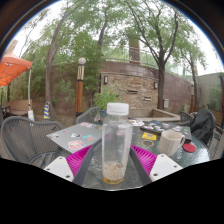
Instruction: Pour water
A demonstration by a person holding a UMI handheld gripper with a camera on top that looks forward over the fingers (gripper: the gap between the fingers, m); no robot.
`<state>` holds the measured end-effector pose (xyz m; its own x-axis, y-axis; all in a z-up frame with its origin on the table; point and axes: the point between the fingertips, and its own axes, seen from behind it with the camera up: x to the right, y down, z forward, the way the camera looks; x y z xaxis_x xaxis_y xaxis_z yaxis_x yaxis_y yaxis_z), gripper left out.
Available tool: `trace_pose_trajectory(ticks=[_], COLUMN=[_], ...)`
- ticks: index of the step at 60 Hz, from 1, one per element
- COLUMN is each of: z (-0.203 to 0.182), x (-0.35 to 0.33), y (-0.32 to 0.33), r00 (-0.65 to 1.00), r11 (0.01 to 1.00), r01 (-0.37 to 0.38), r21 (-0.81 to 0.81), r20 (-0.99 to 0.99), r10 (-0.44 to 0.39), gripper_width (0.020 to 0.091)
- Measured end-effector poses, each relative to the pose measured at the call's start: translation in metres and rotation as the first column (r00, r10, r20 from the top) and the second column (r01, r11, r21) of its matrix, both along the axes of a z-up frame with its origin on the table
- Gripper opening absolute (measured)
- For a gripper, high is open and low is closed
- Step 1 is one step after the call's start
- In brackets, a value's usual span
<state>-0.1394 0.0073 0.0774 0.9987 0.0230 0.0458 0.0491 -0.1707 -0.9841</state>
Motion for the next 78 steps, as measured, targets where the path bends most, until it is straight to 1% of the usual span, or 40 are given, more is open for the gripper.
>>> trace_pose_trajectory(ticks=[3,5,6,7,8,9,10,15,23,25,26,29,32,34,35,36,39,42,44,47,50,52,53,54,56,59,61,62,63,64,65,69,70,71,73,74,75,76,77,78], z=[0.007,0.015,0.019,0.022,0.024,0.025,0.024,0.021,0.022,0.02,0.016,0.016,0.015,0.015,0.014,0.021,0.02,0.018,0.029,0.052,0.071,0.087,0.099,0.095,0.104,0.108,0.106,0.105,0.115,0.12,0.109,0.103,0.117,0.105,0.1,0.109,0.107,0.108,0.108,0.12], x=[0.003,0.005,0.005,0.005,0.005,0.012,0.002,0.007,-0.005,-0.004,0.001,0.001,-0.003,-0.003,-0.003,-0.008,-0.006,-0.015,-0.007,0.0,0.015,0.023,0.024,0.033,0.047,0.061,0.074,0.08,0.083,0.08,0.088,0.113,0.114,0.119,0.126,0.128,0.131,0.138,0.14,0.144], y=[0.013,0.016,0.02,0.023,0.027,0.029,0.033,0.039,0.035,0.036,0.041,0.041,0.041,0.042,0.043,0.038,0.041,0.046,0.047,0.057,0.063,0.066,0.07,0.074,0.078,0.083,0.081,0.082,0.082,0.08,0.083,0.08,0.08,0.081,0.076,0.066,0.063,0.082,0.08,0.06], r00=[1.0,1.0,1.0,1.0,1.0,1.0,1.0,1.0,0.996,0.994,0.995,0.996,0.995,0.995,0.995,0.995,0.995,0.992,0.987,0.978,0.934,0.871,0.839,0.788,0.67,0.464,0.302,0.215,0.112,0.02,-0.052,-0.379,-0.462,-0.489,-0.568,-0.621,-0.647,-0.653,-0.674,-0.716], r11=[0.999,0.998,0.998,0.997,0.996,0.996,0.996,0.995,0.995,0.995,0.994,0.995,0.995,0.995,0.995,0.995,0.996,0.992,0.989,0.99,0.988,0.987,0.989,0.987,0.988,0.988,0.984,0.983,0.986,0.988,0.985,0.985,0.988,0.988,0.99,0.99,0.991,0.992,0.993,0.994], r01=[0.013,0.019,0.02,0.018,0.017,0.013,0.011,0.02,-0.024,-0.035,-0.05,-0.049,-0.067,-0.075,-0.078,-0.08,-0.092,-0.125,-0.149,-0.141,-0.151,-0.154,-0.14,-0.151,-0.146,-0.143,-0.169,-0.175,-0.164,-0.154,-0.168,-0.164,-0.151,-0.144,-0.125,-0.12,-0.115,-0.109,-0.104,-0.096], r21=[0.035,0.052,0.063,0.074,0.084,0.093,0.088,0.097,0.098,0.094,0.097,0.087,0.079,0.068,0.062,0.052,0.023,-0.014,-0.01,0.011,0.032,0.043,0.045,0.056,0.057,0.057,0.055,0.053,0.035,0.026,0.046,0.058,0.038,0.055,0.066,0.073,0.074,0.059,0.058,0.052], r20=[0.015,0.015,0.011,0.003,-0.005,-0.009,-0.01,-0.006,0.087,0.106,0.093,0.082,0.078,0.075,0.07,0.063,0.028,-0.013,-0.07,-0.157,-0.323,-0.465,-0.525,-0.596,-0.729,-0.878,-0.948,-0.973,-0.992,-0.999,-0.998,-0.925,-0.886,-0.872,-0.823,-0.784,-0.762,-0.757,-0.738,-0.697], r10=[-0.014,-0.02,-0.021,-0.018,-0.017,-0.012,-0.01,-0.02,0.015,0.025,0.041,0.042,0.061,0.07,0.074,0.076,0.091,0.125,0.148,0.141,0.154,0.156,0.143,0.154,0.141,0.118,0.105,0.09,0.054,0.029,0.038,-0.009,-0.037,-0.022,-0.017,-0.017,-0.019,-0.026,-0.028,-0.033], gripper_width=[0.0814,0.0789,0.076,0.0715,0.0641,0.0529,0.0487,0.0485,0.0484,0.0447,0.0446,0.0424,0.0402,0.0402,0.038,0.0375,0.0374,0.0374,0.0375,0.0376,0.0375,0.0375,0.0376,0.0375,0.0375,0.0374,0.0374,0.0375,0.0376,0.0377,0.0375,0.0373,0.0374,0.0374,0.0373,0.0374,0.0372,0.0372,0.0372,0.0374])
